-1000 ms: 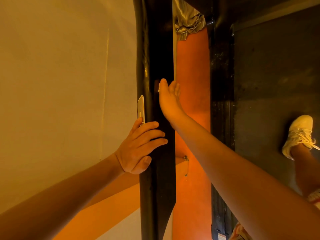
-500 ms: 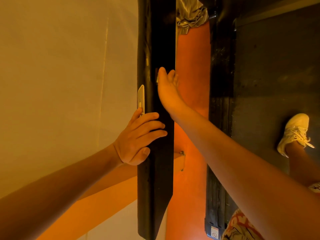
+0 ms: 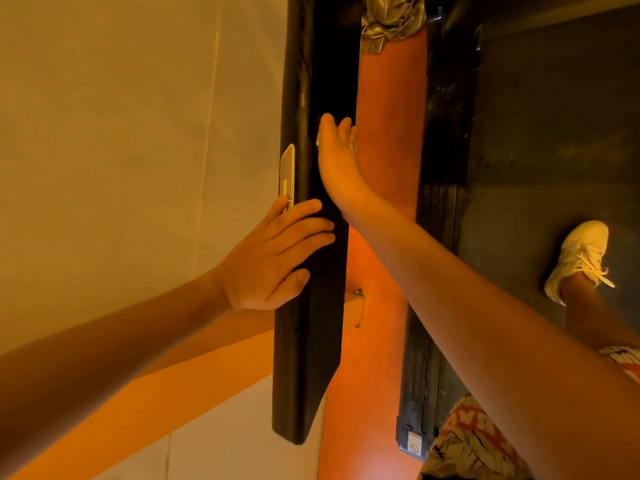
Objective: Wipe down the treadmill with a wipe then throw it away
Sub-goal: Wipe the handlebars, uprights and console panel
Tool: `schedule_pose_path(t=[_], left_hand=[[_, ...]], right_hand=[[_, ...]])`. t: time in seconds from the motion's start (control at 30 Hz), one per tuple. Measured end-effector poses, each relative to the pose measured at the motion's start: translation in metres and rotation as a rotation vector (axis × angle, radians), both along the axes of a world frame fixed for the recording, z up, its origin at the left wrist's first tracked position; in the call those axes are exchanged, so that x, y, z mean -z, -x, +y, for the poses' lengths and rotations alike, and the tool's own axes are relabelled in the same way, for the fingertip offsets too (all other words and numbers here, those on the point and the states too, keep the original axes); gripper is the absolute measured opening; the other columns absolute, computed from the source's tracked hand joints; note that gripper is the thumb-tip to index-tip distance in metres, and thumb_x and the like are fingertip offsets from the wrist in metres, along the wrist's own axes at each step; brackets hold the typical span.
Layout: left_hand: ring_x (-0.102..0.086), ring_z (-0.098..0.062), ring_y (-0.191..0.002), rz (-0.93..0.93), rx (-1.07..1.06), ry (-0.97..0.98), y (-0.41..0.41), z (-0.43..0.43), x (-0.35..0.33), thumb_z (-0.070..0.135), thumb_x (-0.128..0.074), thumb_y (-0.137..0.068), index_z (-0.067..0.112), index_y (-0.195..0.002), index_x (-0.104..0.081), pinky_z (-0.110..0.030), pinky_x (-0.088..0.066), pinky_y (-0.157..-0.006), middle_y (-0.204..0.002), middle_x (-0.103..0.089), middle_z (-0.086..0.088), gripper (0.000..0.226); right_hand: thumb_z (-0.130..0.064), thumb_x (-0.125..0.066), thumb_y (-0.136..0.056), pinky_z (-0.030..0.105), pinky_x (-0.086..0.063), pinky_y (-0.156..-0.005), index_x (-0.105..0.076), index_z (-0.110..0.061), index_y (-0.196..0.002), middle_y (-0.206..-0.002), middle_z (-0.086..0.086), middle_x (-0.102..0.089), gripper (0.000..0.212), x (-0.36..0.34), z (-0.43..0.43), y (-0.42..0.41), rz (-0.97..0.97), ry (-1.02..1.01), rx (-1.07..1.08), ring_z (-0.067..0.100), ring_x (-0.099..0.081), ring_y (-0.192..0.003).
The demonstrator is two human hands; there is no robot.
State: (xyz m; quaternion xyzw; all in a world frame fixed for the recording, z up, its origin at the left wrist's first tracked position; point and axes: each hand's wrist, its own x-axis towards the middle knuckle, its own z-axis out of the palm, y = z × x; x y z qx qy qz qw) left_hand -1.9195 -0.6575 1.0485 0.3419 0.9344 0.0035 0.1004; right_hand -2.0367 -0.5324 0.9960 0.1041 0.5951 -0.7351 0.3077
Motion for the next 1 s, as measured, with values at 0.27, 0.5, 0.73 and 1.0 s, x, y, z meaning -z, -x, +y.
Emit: schedule_pose_path(t=[0.27,0.5,0.73,1.0], left_hand=[[-0.009,-0.022,-0.158,-0.067,-0.195,0.021,-0.092,0.014,0.003,0.036,-0.05,-0.091,0.012,-0.146,-0.044,-0.046,-0.006,-0.128,-0.154,-0.041,-0.005,0.061],[0.002,-0.024,-0.159,-0.059,-0.332,0.011,-0.101,0.024,0.006,0.026,-0.046,-0.092,0.009,-0.158,-0.023,-0.039,0.002,-0.128,-0.168,-0.014,-0.007,0.072],[-0.005,-0.033,-0.158,-0.06,-0.336,0.018,-0.103,0.026,0.009,0.026,-0.044,-0.092,0.007,-0.152,-0.038,-0.045,-0.004,-0.128,-0.166,-0.021,-0.012,0.063],[-0.01,-0.038,-0.157,-0.074,-0.322,-0.005,-0.102,0.024,0.011,0.029,-0.042,-0.092,0.009,-0.148,-0.041,-0.057,-0.017,-0.124,-0.163,-0.026,-0.014,0.06]], right_hand=[[-0.046,-0.02,-0.112,0.04,0.004,-0.125,0.006,-0.016,-0.163,-0.172,0.003,0.012,0.065,-0.004,0.003,-0.007,-0.012,0.026,0.023,0.018,0.011,-0.158],[-0.043,-0.024,-0.112,0.042,0.001,-0.126,0.002,-0.015,-0.164,-0.172,0.005,0.007,0.064,-0.01,-0.002,-0.008,-0.023,0.02,0.082,0.021,0.006,-0.158],[-0.042,-0.024,-0.112,0.042,0.002,-0.126,0.003,-0.015,-0.164,-0.173,0.004,0.006,0.064,-0.017,-0.004,-0.022,-0.021,0.057,0.103,0.02,0.007,-0.158],[-0.042,-0.021,-0.112,0.04,0.004,-0.125,0.004,-0.011,-0.163,-0.172,0.007,0.01,0.065,-0.01,0.003,-0.007,-0.012,0.018,0.056,0.022,0.01,-0.158]])
